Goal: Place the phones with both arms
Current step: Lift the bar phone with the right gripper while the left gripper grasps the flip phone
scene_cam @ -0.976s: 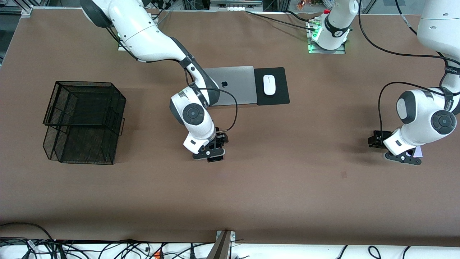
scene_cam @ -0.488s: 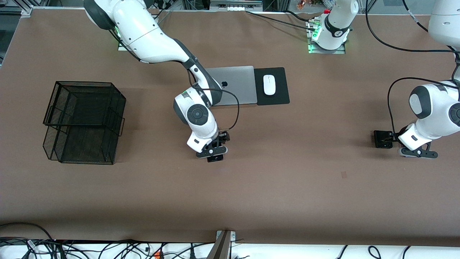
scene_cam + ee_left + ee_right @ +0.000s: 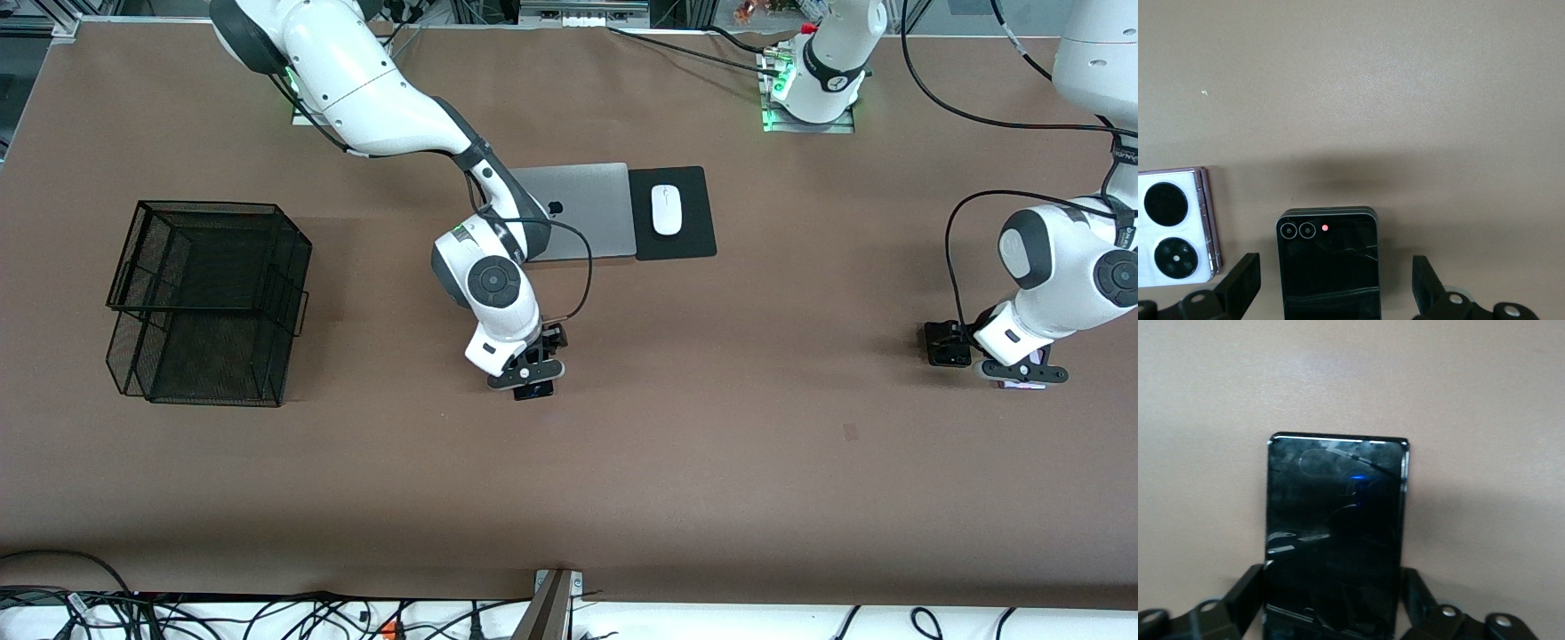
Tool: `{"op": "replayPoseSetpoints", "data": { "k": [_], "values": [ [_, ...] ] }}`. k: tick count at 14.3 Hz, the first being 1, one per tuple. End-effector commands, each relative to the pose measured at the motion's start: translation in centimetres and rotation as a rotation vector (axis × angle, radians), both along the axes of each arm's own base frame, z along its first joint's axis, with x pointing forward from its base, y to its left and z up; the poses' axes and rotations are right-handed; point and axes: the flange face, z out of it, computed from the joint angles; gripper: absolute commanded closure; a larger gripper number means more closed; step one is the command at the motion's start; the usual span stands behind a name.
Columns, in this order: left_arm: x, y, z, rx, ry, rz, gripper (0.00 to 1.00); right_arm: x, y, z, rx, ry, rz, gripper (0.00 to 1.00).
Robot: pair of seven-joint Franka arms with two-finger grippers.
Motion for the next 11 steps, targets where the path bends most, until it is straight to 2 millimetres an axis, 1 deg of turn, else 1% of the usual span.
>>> {"op": "replayPoseSetpoints", "data": {
  "k": [1,2,3,4,5,6,7,9,11],
  "values": [
    [-0.4,0.9,-0.7,-0.014,-0.024,0.036,0.0,0.3,-0.5,-0.4,-0.02,-0.007,0.027,0.61],
    [-0.4,1.0,-1.0,-0.014,-0.032,0.051,0.0,0.4,-0.5,-0.2,-0.015,-0.007,0.023,0.79],
    [-0.5,1.1,-1.4,-0.016,-0.03,0.057,0.0,0.5,-0.4,0.2,-0.012,-0.01,0.023,0.9],
    [-0.6,1.3,-1.4,-0.016,-0.03,0.06,0.0,0.7,-0.6,0.5,-0.01,-0.012,0.016,0.98],
    [-0.7,1.4,-1.5,-0.016,-0.031,0.063,0.0,1.1,-0.8,1.2,-0.004,-0.021,0.009,0.99],
    [-0.7,1.4,-1.6,-0.016,-0.032,0.064,0.0,1.7,-1.5,2.2,0.001,-0.029,-0.003,0.99],
    [-0.7,1.4,-1.7,-0.016,-0.031,0.072,0.0,2.8,-2.7,4.3,0.011,-0.042,-0.029,0.99],
    [-0.9,1.2,-2.0,-0.017,-0.035,0.091,0.0,4.8,-6.4,9.2,-0.007,-0.022,-0.087,0.99],
    [-0.9,1.1,-2.7,-0.018,-0.037,0.091,0.0,6.7,-12.2,13.7,-0.048,0.025,-0.165,0.99]
  ]
}}
